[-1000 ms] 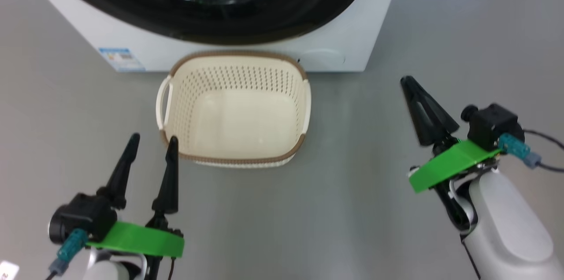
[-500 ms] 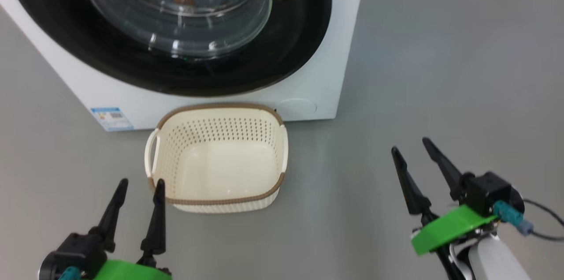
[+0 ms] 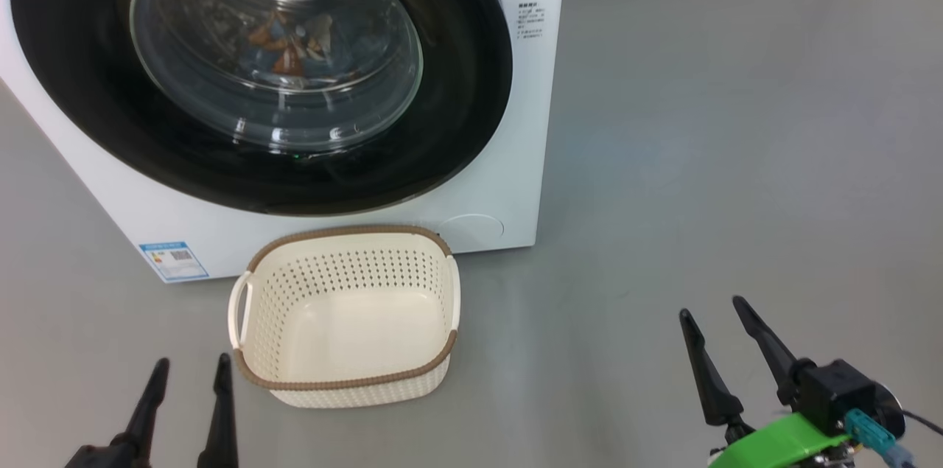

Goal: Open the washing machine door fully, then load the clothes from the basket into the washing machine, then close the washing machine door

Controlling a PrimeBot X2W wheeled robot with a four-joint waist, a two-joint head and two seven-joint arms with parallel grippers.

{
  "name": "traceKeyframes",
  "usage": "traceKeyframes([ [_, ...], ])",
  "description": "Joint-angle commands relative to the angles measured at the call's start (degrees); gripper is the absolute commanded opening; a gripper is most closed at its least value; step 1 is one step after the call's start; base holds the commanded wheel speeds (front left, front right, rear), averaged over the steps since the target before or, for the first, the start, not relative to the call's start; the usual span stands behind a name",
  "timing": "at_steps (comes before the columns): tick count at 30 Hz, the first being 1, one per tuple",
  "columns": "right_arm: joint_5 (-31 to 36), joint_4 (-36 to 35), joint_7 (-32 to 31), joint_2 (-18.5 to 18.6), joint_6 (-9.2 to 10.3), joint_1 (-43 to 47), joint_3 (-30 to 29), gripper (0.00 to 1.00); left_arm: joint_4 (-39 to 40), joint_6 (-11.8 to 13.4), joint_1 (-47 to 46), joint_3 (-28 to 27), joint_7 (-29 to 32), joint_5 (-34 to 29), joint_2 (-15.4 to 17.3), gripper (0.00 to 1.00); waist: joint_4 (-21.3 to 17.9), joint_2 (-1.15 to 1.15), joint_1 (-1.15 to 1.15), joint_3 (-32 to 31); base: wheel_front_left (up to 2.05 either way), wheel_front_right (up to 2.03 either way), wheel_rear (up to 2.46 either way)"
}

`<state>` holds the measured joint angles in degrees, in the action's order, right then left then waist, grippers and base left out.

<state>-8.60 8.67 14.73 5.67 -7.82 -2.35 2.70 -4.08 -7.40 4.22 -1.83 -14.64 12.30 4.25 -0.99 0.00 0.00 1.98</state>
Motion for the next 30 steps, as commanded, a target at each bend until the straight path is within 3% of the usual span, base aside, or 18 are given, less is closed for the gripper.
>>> traceKeyframes([
  [1,0.9,-2.0,0.3,-0.4,0.33,0.5,0.4,1.0,1.1,-0.1,-0.6,-2.6,-0.4,-0.4,0.5,1.0,-0.2,0.0,0.0,-0.9,0.0,0.0,0.0],
  [30,2.4,-2.9,0.3,-2.5,0.33,3.3,-4.4,1.0,1.1,-0.1,1.8,-2.8,-0.4,-2.5,-0.5,1.0,0.4,0.0,0.0,-2.2,0.0,0.0,0.0],
])
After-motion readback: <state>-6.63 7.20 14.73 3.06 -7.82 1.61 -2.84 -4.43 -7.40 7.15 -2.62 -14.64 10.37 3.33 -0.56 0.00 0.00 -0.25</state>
